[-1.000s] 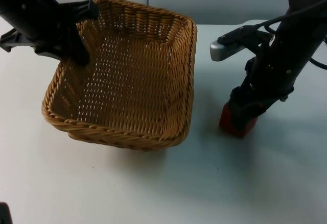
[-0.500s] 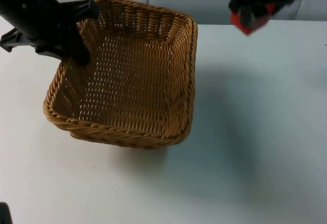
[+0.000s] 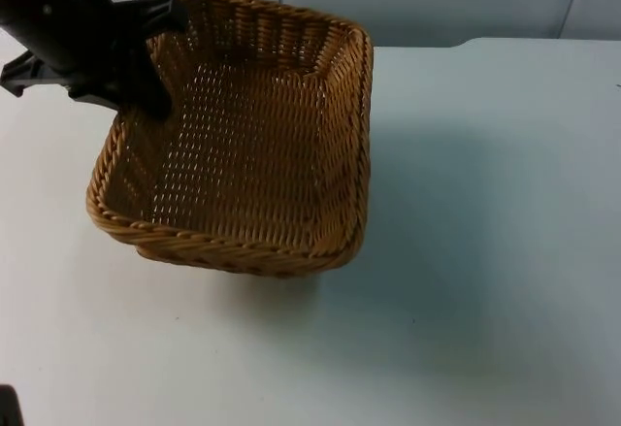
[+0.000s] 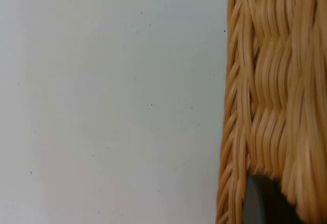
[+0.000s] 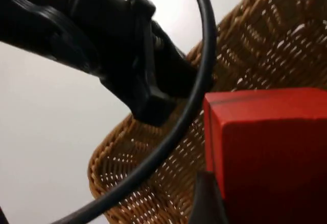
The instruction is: Pick up the basket with the left hand and place the cube into the basket with the right hand.
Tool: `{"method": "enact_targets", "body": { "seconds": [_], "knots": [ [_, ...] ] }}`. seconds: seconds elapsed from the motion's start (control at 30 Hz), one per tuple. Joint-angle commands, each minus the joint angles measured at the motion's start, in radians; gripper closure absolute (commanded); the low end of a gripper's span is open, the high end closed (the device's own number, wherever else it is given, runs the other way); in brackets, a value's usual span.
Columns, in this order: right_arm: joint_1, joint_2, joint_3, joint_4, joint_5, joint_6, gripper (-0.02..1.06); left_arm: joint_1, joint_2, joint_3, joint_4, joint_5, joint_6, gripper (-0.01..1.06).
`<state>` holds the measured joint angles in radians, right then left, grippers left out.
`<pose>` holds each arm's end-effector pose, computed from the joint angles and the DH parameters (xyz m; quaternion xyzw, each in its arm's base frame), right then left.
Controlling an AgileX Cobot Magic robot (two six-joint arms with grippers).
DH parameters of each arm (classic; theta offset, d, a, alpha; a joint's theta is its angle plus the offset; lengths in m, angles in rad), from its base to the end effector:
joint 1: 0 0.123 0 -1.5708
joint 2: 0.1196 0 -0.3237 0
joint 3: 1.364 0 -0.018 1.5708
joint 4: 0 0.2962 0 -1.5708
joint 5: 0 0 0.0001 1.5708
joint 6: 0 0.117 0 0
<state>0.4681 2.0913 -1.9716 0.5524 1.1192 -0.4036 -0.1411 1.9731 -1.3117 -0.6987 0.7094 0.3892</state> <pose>0.4552 0.2921 0.2997 -0.3380 0.8807 0.2711 0.1915 0.4511 -0.1136 0.1606 0.0264 0.9564 -0.2392 0.1653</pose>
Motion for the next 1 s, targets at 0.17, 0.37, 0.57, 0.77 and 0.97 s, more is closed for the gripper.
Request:
{"method": "enact_targets", "body": {
  "seconds": [0.17, 0.37, 0.57, 0.77, 0.97],
  "knots": [
    [0.018, 0.144, 0.003, -0.059, 0.018, 0.061, 1.01, -0.001, -0.013, -0.001, -0.028, -0.054, -0.005, 1.05],
    [0.018, 0.205, 0.003, -0.059, -0.023, 0.061, 0.81, -0.001, -0.013, -0.001, -0.028, -0.086, -0.005, 1.05],
    [0.018, 0.223, 0.003, -0.078, -0.119, 0.145, 0.31, -0.001, -0.013, -0.001, -0.028, -0.076, -0.005, 1.05],
    [-0.004, 0.223, -0.092, -0.171, -0.145, 0.164, 0.51, -0.001, -0.013, -0.001, -0.028, -0.041, -0.005, 1.05],
    [-0.094, 0.199, -0.411, -0.306, -0.104, 0.295, 1.04, -0.001, -0.013, -0.001, -0.026, -0.028, -0.005, 1.05]
  ]
}}
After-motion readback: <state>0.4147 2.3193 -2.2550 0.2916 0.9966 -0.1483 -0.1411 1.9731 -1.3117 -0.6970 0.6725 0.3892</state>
